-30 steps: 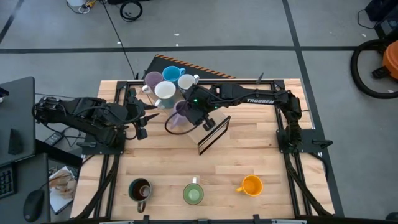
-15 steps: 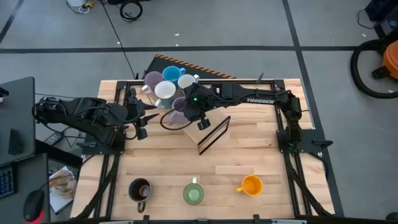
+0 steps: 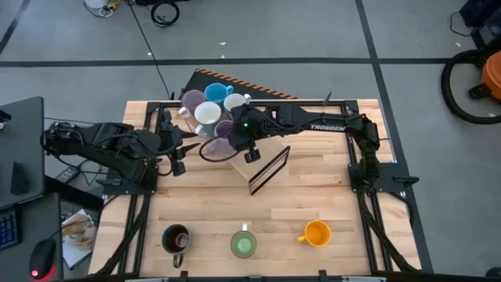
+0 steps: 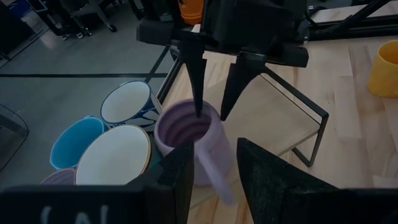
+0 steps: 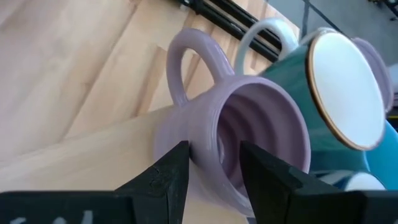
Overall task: Place coffee mugs
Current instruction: Put the purple mug on the shelf, then put the yellow mug on the shelf
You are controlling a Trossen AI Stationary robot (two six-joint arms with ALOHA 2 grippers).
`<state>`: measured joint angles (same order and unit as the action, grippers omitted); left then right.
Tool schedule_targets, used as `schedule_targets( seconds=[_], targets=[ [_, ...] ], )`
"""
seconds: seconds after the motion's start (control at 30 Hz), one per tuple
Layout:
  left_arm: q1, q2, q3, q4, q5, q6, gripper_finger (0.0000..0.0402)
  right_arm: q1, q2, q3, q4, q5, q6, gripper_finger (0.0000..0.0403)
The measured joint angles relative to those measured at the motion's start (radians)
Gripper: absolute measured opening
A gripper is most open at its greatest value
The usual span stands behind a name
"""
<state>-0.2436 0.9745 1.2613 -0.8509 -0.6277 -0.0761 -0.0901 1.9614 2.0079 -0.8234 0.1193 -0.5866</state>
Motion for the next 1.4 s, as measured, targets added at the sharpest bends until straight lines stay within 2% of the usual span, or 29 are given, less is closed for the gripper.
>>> schedule_targets(
  seconds=[0.4, 0.67, 0.9, 1.13, 1.4],
  targets=[
    [0.0, 0.0, 0.0, -0.002, 0.0, 0.0, 0.0128, 0.025, -0.024, 0.0, -0.029, 0.032, -0.015, 0.0151],
    [0.0, 0.0, 0.0, -0.023, 0.001, -0.019, 0.0128, 0.078, -0.065, 0.0, -0.093, 0.087, 0.008, 0.0177],
    [0.0, 0.0, 0.0, -0.044, 0.003, -0.024, 0.0128, 0.164, -0.092, 0.0, -0.244, 0.015, 0.133, 0.02],
    [0.0, 0.0, 0.0, -0.046, 0.003, -0.018, 0.0128, 0.273, -0.112, 0.0, -0.41, 0.016, 0.292, 0.0202],
    [0.0, 0.0, 0.0, -0.01, -0.008, 0.086, 0.0128, 0.371, -0.119, 0.0, -0.577, -0.039, 0.552, 0.0202]
  ],
)
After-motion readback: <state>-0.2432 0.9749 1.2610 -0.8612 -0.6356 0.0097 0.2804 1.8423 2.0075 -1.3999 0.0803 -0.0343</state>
